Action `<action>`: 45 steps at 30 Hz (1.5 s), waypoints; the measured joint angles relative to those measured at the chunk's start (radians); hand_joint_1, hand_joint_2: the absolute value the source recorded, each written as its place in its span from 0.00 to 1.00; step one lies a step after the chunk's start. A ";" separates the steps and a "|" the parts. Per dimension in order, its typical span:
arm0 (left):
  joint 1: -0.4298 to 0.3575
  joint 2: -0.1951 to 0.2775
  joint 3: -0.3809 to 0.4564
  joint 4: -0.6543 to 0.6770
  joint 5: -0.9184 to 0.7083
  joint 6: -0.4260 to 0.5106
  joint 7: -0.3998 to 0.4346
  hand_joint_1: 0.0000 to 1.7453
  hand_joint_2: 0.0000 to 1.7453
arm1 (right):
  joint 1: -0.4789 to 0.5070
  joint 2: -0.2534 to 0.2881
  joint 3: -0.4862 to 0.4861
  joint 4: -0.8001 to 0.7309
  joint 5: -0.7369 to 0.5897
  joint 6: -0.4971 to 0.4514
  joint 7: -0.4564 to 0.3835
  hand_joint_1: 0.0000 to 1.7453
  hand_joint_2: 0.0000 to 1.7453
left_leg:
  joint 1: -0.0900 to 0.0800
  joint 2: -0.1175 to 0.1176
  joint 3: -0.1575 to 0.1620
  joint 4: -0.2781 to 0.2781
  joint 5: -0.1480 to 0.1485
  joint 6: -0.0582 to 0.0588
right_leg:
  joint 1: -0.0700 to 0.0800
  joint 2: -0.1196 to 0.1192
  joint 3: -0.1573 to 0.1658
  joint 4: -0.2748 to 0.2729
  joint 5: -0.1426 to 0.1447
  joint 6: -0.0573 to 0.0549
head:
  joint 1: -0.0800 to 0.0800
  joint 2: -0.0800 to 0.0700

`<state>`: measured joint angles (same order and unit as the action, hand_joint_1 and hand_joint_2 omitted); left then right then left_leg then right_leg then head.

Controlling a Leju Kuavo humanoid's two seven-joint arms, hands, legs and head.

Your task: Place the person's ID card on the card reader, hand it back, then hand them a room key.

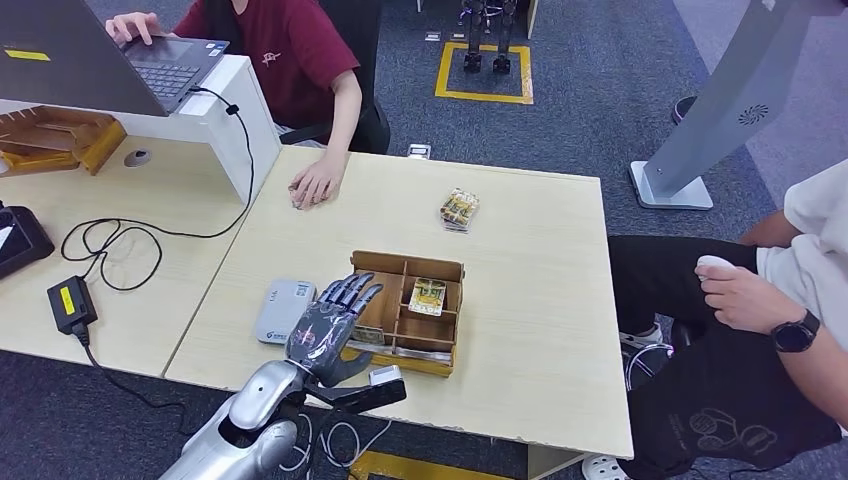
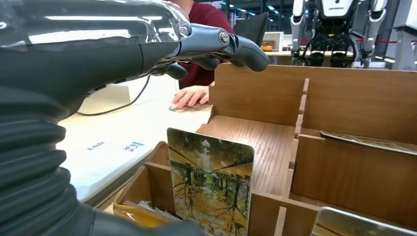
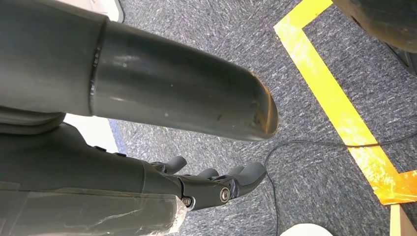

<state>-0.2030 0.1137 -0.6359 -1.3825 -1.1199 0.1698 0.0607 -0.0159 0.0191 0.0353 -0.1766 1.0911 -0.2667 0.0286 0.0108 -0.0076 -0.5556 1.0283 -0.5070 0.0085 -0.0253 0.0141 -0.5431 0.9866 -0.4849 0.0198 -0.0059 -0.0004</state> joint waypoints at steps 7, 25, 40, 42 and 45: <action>0.000 -0.002 0.009 0.006 0.023 0.001 -0.015 1.00 1.00 | 0.000 0.000 -0.001 0.000 0.004 0.000 0.000 0.00 0.00 | 0.000 0.000 0.000 0.000 0.000 0.000 | 0.000 0.000 0.000 0.000 0.000 0.000 | 0.000 0.000; 0.000 -0.002 0.011 0.006 0.038 -0.001 -0.019 1.00 1.00 | 0.000 0.000 -0.001 0.000 0.005 -0.001 0.000 0.00 0.00 | 0.000 0.000 0.000 0.000 0.000 0.000 | 0.000 0.000 0.000 0.000 0.000 0.000 | 0.000 0.000; -0.010 0.026 0.070 -0.087 0.134 0.043 -0.050 1.00 1.00 | 0.001 0.000 -0.007 0.000 0.007 -0.002 -0.001 0.00 0.00 | 0.000 0.000 0.000 0.000 0.000 0.000 | 0.000 0.000 0.000 0.000 0.000 0.000 | 0.000 0.000; -0.024 0.051 0.097 -0.137 0.136 0.053 -0.045 1.00 1.00 | 0.002 0.000 -0.014 0.000 0.005 -0.003 -0.002 0.00 0.00 | 0.000 0.000 0.000 0.000 0.000 0.000 | 0.000 0.000 0.000 0.000 0.000 0.000 | 0.000 0.000; -0.050 0.092 0.146 -0.207 0.129 0.052 -0.036 1.00 1.00 | 0.005 0.000 -0.024 0.000 0.004 -0.004 -0.005 0.00 0.00 | 0.000 0.000 0.000 0.000 0.000 0.000 | 0.000 0.000 0.000 0.001 0.000 0.000 | 0.000 0.000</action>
<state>-0.2527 0.2056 -0.4904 -1.5896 -0.9907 0.2219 0.0245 -0.0113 0.0191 0.0114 -0.1766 1.0949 -0.2703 0.0239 0.0111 -0.0075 -0.5554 1.0282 -0.5069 0.0083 -0.0251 0.0142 -0.5432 0.9873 -0.4848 0.0197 -0.0061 -0.0004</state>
